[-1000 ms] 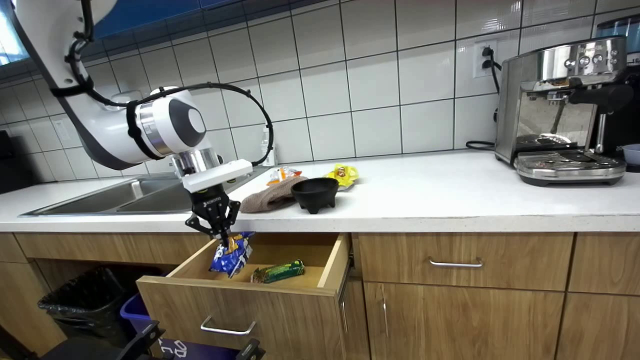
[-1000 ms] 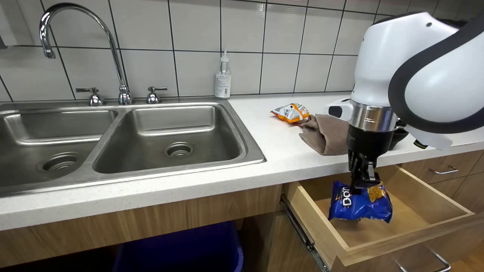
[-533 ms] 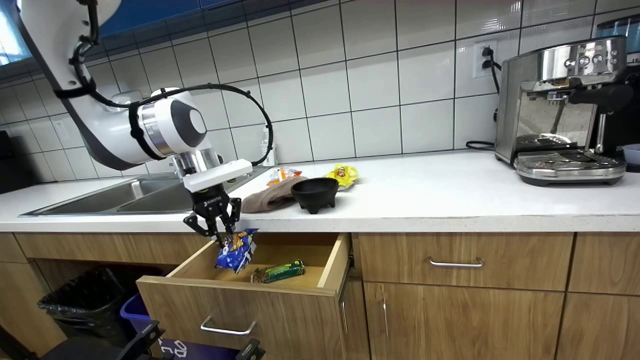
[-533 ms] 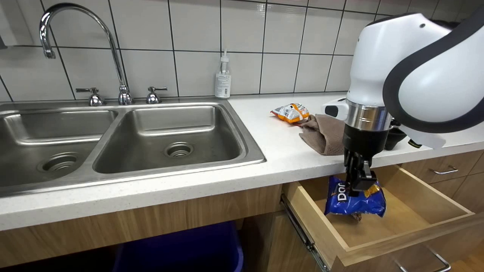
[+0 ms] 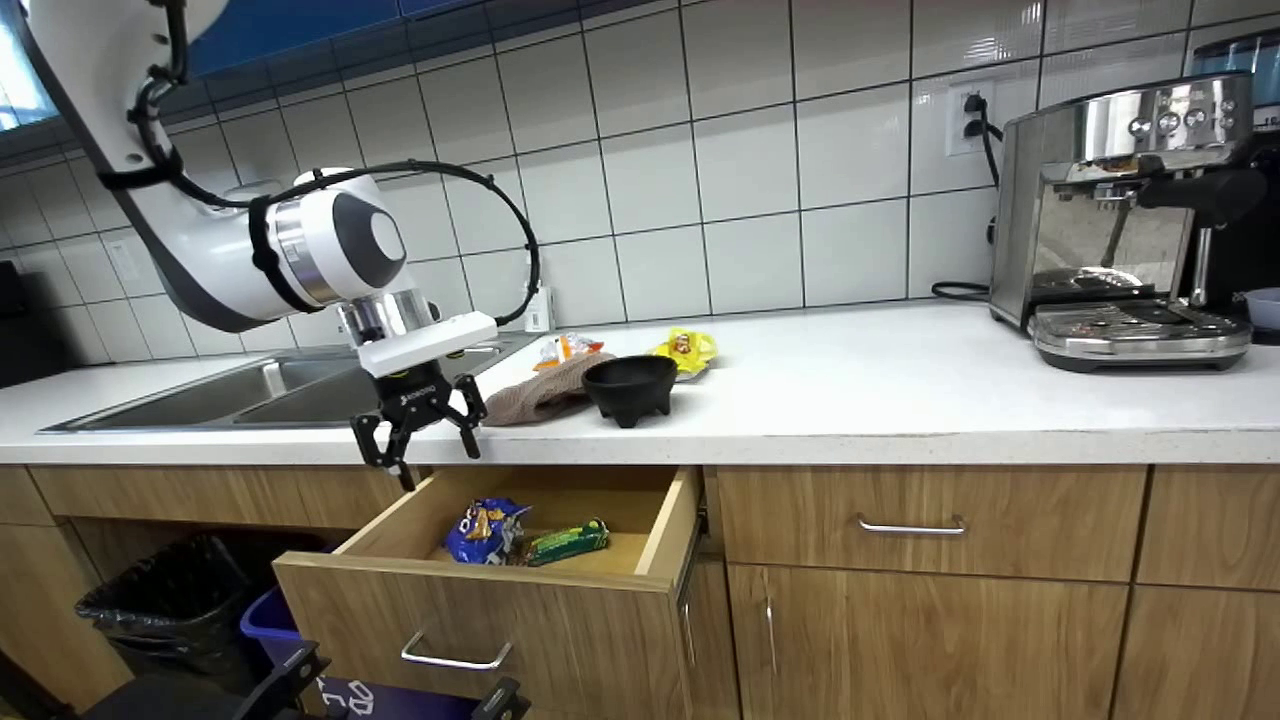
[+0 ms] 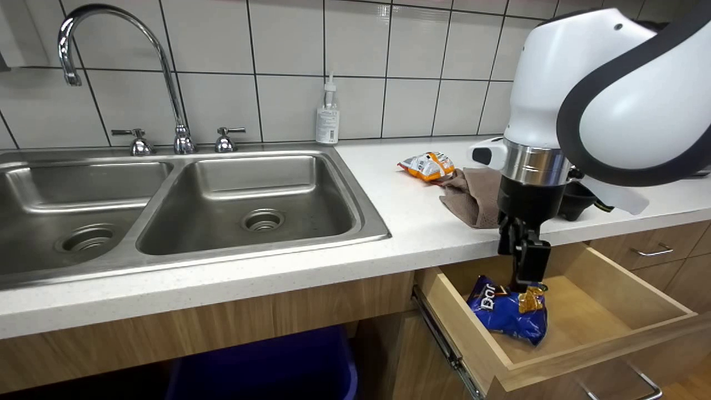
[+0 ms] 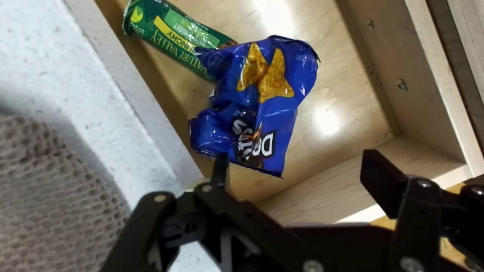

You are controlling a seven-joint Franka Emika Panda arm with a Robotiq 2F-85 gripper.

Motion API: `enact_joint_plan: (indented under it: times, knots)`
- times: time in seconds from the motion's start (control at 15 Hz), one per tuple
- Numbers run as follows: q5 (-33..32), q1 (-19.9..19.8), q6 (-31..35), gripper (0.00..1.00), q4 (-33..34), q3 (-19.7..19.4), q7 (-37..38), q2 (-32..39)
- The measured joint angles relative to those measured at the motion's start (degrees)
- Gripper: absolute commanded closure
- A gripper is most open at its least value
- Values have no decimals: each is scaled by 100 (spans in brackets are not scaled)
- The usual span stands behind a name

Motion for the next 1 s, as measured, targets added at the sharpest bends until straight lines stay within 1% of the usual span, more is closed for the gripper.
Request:
enact_joint_plan:
  times: [0.27,0.53,0.8,1.0]
  knots:
    - [226,-6,-89,0,0,76,-24,-149]
    - [695,-13,-316,0,0,133,-149,-480]
    - [1094,-38,-535,0,56,118,-168,-812]
    - [1266,-67,-652,0,187,14,-168,-971]
